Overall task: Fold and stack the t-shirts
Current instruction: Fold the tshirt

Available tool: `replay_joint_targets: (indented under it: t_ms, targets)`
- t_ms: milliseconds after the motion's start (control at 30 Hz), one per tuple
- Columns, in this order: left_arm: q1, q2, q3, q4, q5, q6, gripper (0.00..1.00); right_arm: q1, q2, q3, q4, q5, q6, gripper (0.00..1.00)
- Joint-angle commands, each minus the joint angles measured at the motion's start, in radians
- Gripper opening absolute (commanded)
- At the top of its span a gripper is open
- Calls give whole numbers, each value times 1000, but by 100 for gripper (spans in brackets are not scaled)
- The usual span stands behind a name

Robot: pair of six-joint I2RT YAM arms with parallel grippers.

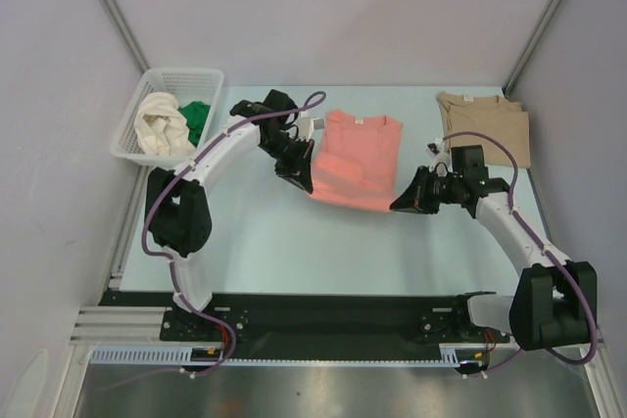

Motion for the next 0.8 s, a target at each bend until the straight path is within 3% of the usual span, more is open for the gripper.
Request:
replay_joint_targets:
  t_ms: [0,300,533,633,767]
  targets:
    - [-6,-71,-20,2,-17,21,0,-4,-51,-29,1,-7,-5,0]
    - [-8,65,94,0,-67,53,0,-36,0,-67,121,-4,31,0]
    - [27,139,269,41,-159,40,0,-70,177,100,202,-10,28,0]
    - [49,191,427,52,-189,50,0,-91,284,229,211,-12,9,0]
    - [83,385,688,101,-189,59,0,-104,427,397,265,-1,3,0]
